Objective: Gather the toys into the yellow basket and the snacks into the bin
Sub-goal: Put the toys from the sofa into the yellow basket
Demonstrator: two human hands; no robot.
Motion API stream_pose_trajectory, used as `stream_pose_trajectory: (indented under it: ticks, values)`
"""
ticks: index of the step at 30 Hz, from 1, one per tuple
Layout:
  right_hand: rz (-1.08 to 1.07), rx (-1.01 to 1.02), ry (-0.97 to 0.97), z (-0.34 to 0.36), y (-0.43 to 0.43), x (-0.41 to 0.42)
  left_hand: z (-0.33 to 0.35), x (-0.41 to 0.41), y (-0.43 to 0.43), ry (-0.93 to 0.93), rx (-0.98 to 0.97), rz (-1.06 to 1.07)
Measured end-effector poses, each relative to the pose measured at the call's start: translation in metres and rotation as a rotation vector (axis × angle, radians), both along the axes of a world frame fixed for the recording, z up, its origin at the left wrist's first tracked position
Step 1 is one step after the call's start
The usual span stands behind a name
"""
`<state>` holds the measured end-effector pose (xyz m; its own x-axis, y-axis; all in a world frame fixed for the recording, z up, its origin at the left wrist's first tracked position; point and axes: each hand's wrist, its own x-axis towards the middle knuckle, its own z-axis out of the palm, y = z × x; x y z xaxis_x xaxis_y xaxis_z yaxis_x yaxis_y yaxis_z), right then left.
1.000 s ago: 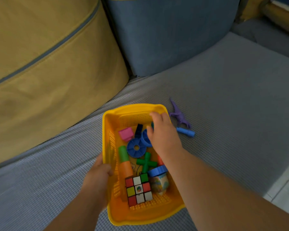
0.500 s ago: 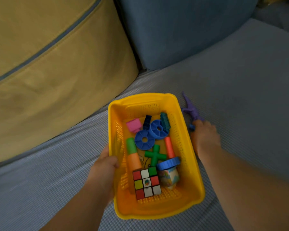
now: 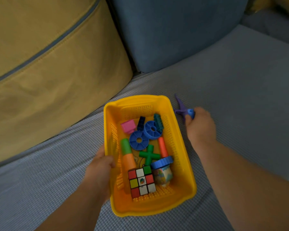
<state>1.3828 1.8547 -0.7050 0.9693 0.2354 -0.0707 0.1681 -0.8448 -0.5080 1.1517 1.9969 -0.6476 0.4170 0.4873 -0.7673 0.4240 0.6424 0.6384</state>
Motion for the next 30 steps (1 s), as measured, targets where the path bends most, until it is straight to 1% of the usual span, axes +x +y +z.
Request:
stream_pose_trajectory:
  ticks: [3,6,9,11,13,14,15,18,21,23,24,26,29,30]
  values:
    - [0.001,0.169,-0.069,0.034,0.014,-0.006,0.006,0.004,-0.008,0.014,0.012,0.010]
    - [0.098,0.193,-0.110,0.054,0.023,-0.020,0.012,0.010,-0.017,0.018,0.036,0.013]
    - [0.196,0.130,-0.125,0.055,0.029,-0.038,0.015,0.015,-0.024,0.018,0.055,0.007]
    - [0.258,0.063,-0.054,0.046,0.028,-0.048,0.015,0.016,-0.026,0.012,0.056,0.026]
    - [0.326,-0.061,0.007,0.037,0.024,-0.055,0.014,0.018,-0.028,0.004,0.056,0.028]
    - [0.350,-0.102,0.008,0.033,0.021,-0.057,0.013,0.019,-0.028,0.004,0.053,0.020]
    - [0.357,-0.098,-0.001,0.030,0.018,-0.058,0.011,0.019,-0.028,0.003,0.052,0.010]
    - [0.295,0.080,-0.069,0.030,0.015,-0.052,0.006,0.018,-0.024,0.008,0.058,0.005]
    - [0.171,0.239,-0.132,0.030,0.020,-0.031,0.004,0.017,-0.019,0.011,0.044,0.004]
    - [0.047,0.298,-0.163,0.023,0.024,-0.011,0.003,0.017,-0.013,0.019,0.048,0.024]
    - [0.004,0.294,-0.153,0.018,0.024,0.001,0.002,0.017,-0.011,0.022,0.049,0.033]
    - [-0.001,0.201,-0.028,0.001,0.026,0.022,-0.001,0.017,-0.004,0.020,0.043,0.044]
    - [0.163,-0.110,0.189,-0.025,0.030,0.039,-0.004,0.018,0.002,0.002,0.024,0.055]
    - [0.216,-0.186,0.245,-0.030,0.031,0.041,-0.006,0.019,0.004,0.001,0.017,0.051]
